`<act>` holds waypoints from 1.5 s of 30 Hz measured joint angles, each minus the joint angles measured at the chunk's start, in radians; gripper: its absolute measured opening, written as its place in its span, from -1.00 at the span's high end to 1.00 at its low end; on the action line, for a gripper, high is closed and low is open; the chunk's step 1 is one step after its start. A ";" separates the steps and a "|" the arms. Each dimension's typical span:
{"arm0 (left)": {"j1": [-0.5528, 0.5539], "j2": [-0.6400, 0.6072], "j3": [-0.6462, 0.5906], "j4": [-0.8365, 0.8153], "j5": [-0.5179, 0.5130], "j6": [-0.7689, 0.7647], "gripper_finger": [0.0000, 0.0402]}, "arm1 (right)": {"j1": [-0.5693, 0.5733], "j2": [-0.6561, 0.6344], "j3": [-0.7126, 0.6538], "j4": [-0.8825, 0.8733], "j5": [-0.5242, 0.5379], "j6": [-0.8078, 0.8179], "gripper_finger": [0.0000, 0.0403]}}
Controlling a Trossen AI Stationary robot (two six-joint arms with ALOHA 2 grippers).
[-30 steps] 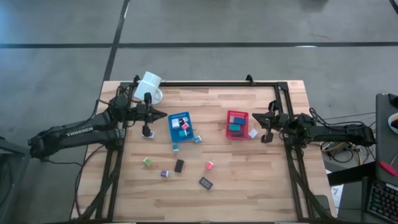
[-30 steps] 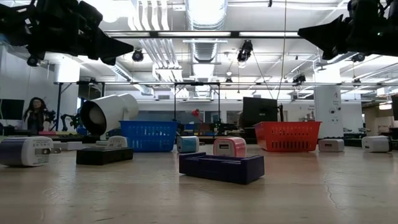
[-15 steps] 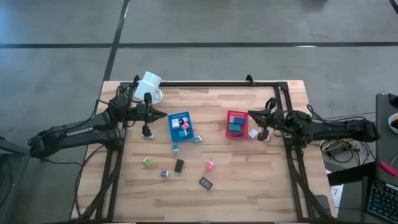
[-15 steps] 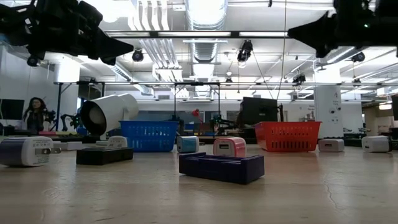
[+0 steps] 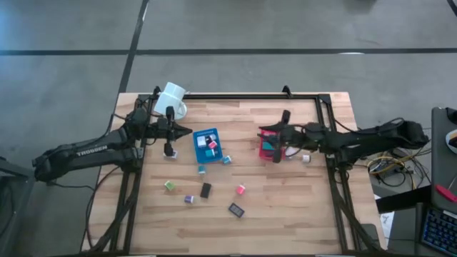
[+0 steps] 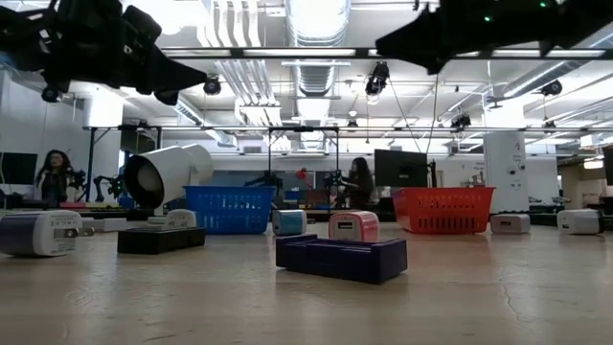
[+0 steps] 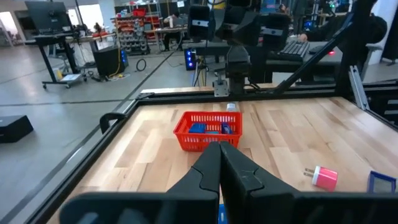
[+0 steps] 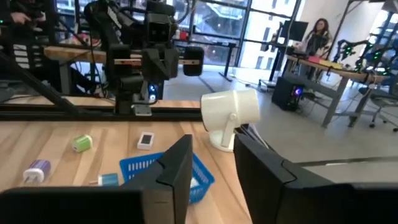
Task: Pick & Place Office items
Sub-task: Put the purple digital clock into the red bin
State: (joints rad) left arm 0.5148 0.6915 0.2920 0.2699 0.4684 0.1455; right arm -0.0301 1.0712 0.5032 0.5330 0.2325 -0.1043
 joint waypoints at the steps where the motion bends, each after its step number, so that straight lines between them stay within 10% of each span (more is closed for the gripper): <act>1: 0.000 0.004 0.000 0.000 0.000 0.004 0.97 | 0.004 0.024 0.016 -0.001 -0.002 0.000 0.39; 25: 0.000 0.062 -0.003 0.018 0.001 0.018 0.97 | 0.130 0.120 0.055 -0.003 0.009 0.116 0.37; 35: 0.000 0.062 -0.003 -0.004 0.003 -0.024 0.97 | 0.423 0.337 0.225 -0.015 0.418 0.185 0.36; 45: 0.000 0.062 -0.003 0.007 0.003 -0.030 0.97 | 0.521 0.543 0.680 -0.834 0.477 0.722 0.26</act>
State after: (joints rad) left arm 0.5145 0.7536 0.2893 0.2773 0.4716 0.1152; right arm 0.4913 1.6146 1.1828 -0.3009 0.7099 0.6174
